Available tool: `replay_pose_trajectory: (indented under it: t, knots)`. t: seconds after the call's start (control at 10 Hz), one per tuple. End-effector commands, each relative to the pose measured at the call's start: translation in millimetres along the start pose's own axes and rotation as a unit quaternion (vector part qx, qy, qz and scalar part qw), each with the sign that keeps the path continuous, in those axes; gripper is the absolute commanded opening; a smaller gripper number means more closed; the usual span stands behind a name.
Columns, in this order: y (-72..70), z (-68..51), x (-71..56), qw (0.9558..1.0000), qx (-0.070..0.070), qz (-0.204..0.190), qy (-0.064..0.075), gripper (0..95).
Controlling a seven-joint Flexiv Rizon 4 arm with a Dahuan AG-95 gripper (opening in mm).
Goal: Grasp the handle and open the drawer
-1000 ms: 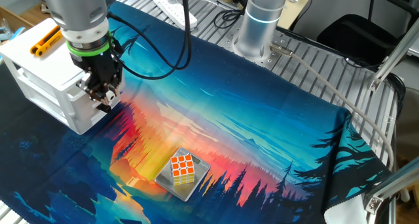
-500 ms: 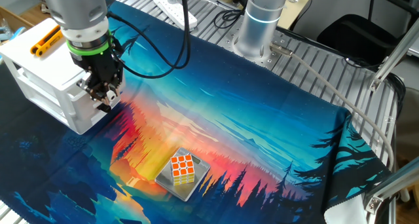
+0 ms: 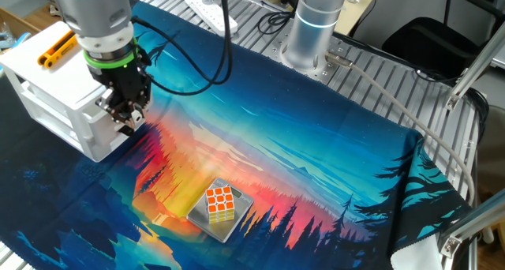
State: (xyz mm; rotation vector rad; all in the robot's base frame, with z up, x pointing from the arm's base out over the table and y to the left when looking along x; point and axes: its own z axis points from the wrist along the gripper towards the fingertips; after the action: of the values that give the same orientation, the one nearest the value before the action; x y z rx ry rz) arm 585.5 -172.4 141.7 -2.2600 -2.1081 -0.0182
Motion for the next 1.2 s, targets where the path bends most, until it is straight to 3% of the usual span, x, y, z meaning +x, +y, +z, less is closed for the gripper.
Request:
replay_pose_trajectory:
  t: [0.1,0.3,1.2]
  knots:
    - [1.1,0.9,0.4,1.0000,0.000,-0.001,-0.001,0.0]
    - [-2.2,5.4,6.0,1.0000,-0.002,0.005,-0.004,0.0]
    - [-3.6,3.1,12.4,0.9999,0.001,0.013,0.002,0.0]
